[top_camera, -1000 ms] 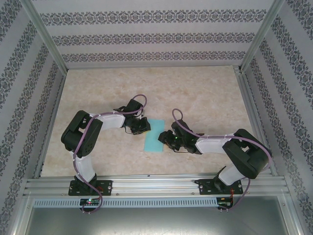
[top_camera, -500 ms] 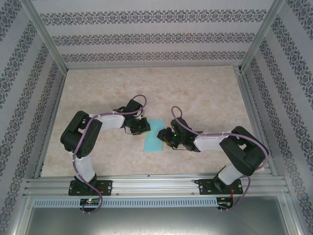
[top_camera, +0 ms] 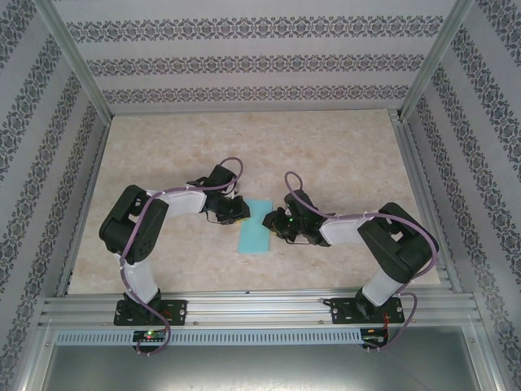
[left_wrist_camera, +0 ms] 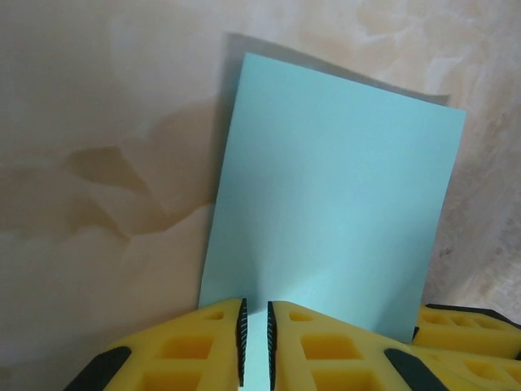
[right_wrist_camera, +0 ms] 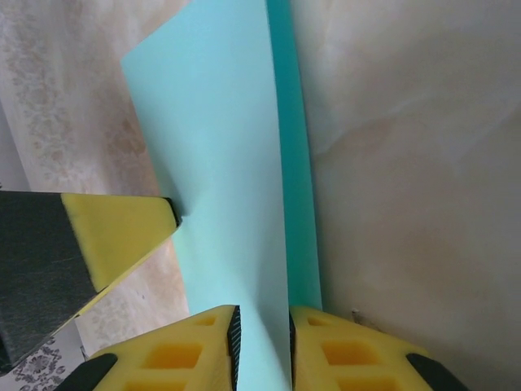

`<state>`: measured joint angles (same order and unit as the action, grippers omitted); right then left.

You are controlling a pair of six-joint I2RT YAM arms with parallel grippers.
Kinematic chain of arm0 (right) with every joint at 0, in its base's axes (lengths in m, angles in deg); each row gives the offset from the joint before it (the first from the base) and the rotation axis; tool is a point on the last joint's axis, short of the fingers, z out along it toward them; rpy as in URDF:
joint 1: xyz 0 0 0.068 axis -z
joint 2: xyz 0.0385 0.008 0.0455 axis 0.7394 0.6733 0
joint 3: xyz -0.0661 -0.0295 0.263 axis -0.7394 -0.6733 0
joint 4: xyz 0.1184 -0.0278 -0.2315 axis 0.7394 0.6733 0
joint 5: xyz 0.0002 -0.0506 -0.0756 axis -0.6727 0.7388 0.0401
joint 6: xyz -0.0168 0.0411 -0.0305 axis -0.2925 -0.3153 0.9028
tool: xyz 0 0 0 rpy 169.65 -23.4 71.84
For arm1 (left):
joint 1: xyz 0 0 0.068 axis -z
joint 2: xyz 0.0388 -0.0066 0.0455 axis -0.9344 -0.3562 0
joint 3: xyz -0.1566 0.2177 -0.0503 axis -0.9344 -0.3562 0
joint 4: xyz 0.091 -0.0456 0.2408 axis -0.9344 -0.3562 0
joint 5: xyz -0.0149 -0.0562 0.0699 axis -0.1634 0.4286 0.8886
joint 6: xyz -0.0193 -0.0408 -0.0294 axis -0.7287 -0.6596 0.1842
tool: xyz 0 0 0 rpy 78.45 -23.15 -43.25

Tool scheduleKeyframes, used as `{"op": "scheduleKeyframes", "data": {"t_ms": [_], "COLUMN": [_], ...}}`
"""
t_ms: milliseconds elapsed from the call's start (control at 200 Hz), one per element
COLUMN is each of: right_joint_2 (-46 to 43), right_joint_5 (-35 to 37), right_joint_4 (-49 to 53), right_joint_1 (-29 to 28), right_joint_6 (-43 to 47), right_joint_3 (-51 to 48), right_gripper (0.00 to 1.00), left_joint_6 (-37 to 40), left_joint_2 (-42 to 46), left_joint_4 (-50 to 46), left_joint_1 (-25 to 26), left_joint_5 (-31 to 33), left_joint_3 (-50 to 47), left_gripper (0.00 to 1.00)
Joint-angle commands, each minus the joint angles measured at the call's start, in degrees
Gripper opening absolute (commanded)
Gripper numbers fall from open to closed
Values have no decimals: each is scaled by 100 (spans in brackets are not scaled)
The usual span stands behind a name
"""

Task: Fold a paper plane with a square sheet of paper (pick it up from the middle)
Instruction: Third fold the triangle at the center of the table.

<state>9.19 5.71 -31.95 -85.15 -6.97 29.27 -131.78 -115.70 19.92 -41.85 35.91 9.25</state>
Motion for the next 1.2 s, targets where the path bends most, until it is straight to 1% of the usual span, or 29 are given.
{"op": "scheduleKeyframes", "data": {"t_ms": [0, 240, 390, 565, 629, 794, 939, 1024, 1194], "right_joint_2": [132, 338, 404, 515, 503, 419, 375, 350, 300], "right_joint_5": [-60, -70, 6, -29, -1, 42, 6, -63, -228], "right_joint_4": [62, -63, 39, -108, -145, -137, -49, -57, 18], "right_joint_1": [8, -83, -172, -214, -234, -234, -212, -203, -159], "right_joint_6": [-27, -16, 10, -21, -4, -20, 40, 51, 10], "right_joint_3": [54, 267, 318, 335, 327, 283, 283, 274, 377], "right_gripper": [23, 23, 24, 24, 25, 28, 30, 27, 21], "left_joint_6": [164, 334, 407, 533, 607, 788, 804, 866, 1294], "left_joint_2": [226, 336, 535, 718, 782, 1065, 1457, 1625, 2215], "left_joint_4": [-181, -204, -269, -304, -312, -357, -107, 52, 252], "left_joint_1": [-60, -50, -52, -57, -42, 81, 263, 432, 1017], "left_joint_5": [41, -137, -55, -53, -66, 22, 203, 285, 943], "left_joint_3": [-72, -62, -75, -125, -115, -196, -552, -764, -1293], "left_gripper": [20, 25, 28, 32, 34, 37, 40, 41, 44]}}
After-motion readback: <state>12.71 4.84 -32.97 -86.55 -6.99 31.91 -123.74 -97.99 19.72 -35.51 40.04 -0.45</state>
